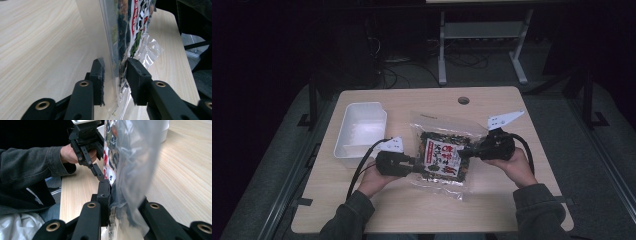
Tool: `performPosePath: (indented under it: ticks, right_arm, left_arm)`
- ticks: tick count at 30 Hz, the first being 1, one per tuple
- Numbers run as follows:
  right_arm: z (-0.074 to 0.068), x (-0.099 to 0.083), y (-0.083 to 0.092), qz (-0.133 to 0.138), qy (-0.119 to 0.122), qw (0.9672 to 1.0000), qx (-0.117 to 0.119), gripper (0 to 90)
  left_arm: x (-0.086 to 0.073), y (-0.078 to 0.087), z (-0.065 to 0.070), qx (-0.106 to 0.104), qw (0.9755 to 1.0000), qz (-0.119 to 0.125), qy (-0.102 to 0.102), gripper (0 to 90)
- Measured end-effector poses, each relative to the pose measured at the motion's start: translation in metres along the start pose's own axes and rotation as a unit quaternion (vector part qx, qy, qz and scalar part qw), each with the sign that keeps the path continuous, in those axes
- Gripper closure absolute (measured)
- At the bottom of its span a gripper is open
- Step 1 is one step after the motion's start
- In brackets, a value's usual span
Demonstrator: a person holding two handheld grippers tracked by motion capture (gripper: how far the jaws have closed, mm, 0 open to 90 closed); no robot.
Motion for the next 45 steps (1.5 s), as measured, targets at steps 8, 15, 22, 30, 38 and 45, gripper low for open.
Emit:
performPosePath:
  ticks: [8, 15, 22, 30, 38, 45]
  right_arm:
    - [-0.007, 0.001, 0.014, 0.004, -0.002, 0.9997, -0.026, 75.2]
    - [-0.007, 0.005, 0.026, 0.007, -0.012, 0.9979, -0.064, 75.2]
    - [-0.003, 0.013, 0.030, 0.012, -0.030, 0.9946, -0.098, 75.1]
    - [-0.003, 0.026, 0.026, 0.013, -0.039, 0.9909, -0.128, 75.1]
    - [-0.001, 0.039, 0.017, 0.014, -0.048, 0.9880, -0.146, 75.1]
    - [0.000, 0.047, 0.008, 0.013, -0.053, 0.9849, -0.164, 75.1]
  left_arm:
    - [-0.004, 0.010, 0.004, 0.025, 0.9997, -0.001, 0.002, 56.6]
    - [-0.007, 0.017, 0.012, 0.050, 0.9984, -0.023, -0.011, 51.3]
    - [-0.015, 0.020, 0.020, 0.067, 0.9968, -0.040, -0.018, 47.6]
    - [-0.024, 0.026, 0.029, 0.083, 0.9951, -0.050, -0.021, 43.8]
    - [-0.031, 0.031, 0.035, 0.092, 0.9942, -0.052, -0.020, 40.9]
    - [-0.036, 0.032, 0.040, 0.101, 0.9931, -0.055, -0.021, 38.2]
Point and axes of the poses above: each handheld gripper's, and its own axes: y roughly backward along the jaws, x roughly out of its top, z roughly to its right, the point moved 1 cm from there along -y, roughly forward along the jaws, and after that the axes turned 6 degrees about -z, right-handed, at the moved point
